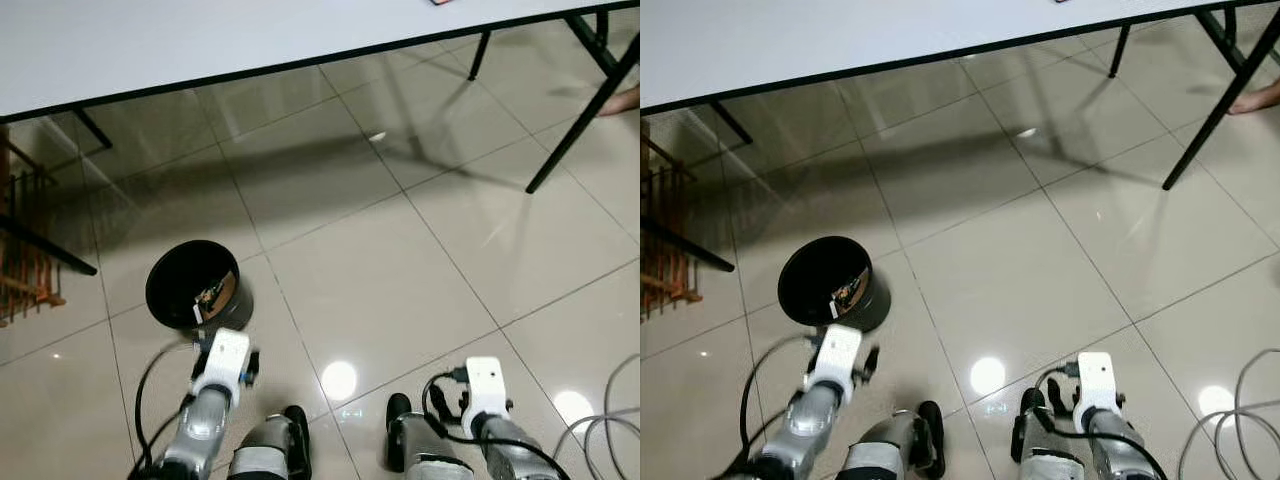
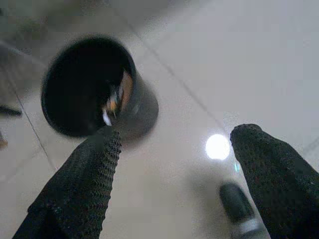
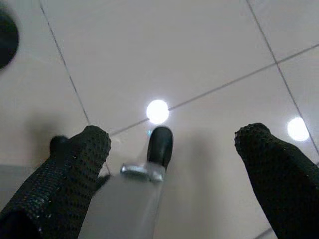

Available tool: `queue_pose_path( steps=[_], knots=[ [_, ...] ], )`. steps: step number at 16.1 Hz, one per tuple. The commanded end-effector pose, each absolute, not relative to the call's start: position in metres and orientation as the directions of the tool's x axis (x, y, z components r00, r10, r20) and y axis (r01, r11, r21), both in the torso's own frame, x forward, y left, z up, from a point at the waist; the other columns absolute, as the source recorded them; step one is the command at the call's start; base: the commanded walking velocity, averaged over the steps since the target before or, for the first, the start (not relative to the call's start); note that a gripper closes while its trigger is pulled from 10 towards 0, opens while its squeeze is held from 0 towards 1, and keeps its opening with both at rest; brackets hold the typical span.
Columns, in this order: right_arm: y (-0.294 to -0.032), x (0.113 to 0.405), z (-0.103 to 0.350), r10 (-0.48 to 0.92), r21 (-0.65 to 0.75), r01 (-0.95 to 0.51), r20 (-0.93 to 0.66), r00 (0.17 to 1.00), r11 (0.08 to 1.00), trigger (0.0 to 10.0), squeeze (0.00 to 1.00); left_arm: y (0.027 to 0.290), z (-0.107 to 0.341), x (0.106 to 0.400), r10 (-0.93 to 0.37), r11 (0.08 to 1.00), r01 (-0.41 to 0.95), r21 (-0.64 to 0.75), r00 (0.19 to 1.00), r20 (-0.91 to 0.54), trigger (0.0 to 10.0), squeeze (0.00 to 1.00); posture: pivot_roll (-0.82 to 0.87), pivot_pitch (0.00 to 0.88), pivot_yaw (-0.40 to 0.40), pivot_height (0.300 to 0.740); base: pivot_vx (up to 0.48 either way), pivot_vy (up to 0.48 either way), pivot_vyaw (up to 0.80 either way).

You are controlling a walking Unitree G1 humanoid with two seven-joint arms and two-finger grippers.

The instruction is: Picking trash to rubbish bin

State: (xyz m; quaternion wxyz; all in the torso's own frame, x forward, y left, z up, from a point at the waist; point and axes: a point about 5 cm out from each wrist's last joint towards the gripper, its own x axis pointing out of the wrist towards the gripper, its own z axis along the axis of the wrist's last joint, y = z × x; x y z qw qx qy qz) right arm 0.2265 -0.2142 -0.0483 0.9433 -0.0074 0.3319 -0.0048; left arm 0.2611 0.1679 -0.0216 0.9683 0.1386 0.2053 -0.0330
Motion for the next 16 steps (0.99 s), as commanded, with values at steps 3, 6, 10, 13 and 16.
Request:
queue_pose_path(
  steps=[3, 6, 10, 13, 16],
  knots=[
    [-0.221, 0.233, -0.041, -0.065, -0.012, 0.070, -0.573, 0.817, 0.997, 10.0, 0.00, 0.174, -0.014, 0.265, 0.010, 0.961, 0.087, 0.263, 0.938, -0.346, 10.0, 0.00, 0.04, 0.295, 0.108, 0.740, 0.000, 0.000, 0.00],
    [-0.227, 0.269, -0.002, -0.100, -0.003, 0.106, -0.364, 0.926, 0.994, 10.0, 0.00, 0.174, 0.008, 0.281, 0.013, 0.965, 0.045, 0.257, 0.976, -0.217, 10.0, 0.00, 0.04, 0.302, 0.111, 0.740, 0.000, 0.000, 0.00],
    [-0.228, 0.315, 0.075, -0.114, -0.006, 0.114, -0.030, 0.993, 0.994, 10.0, 0.00, 0.174, 0.070, 0.316, -0.008, 0.958, -0.009, 0.286, 0.998, 0.056, 10.0, 0.00, 0.05, 0.299, 0.112, 0.740, 0.000, 0.000, 0.00],
    [-0.216, 0.324, 0.112, -0.095, -0.022, 0.098, 0.122, 0.988, 0.995, 10.0, 0.00, 0.170, 0.100, 0.327, -0.036, 0.952, -0.019, 0.306, 0.985, 0.171, 10.0, 0.00, 0.05, 0.295, 0.113, 0.740, 0.000, 0.000, 0.00],
    [-0.216, 0.323, 0.153, -0.136, 0.001, 0.141, 0.268, 0.954, 0.990, 10.0, 0.00, 0.169, 0.144, 0.331, -0.035, 0.954, -0.065, 0.293, 0.946, 0.323, 10.0, 0.00, 0.05, 0.300, 0.115, 0.740, 0.000, 0.000, 0.00]
  ],
)
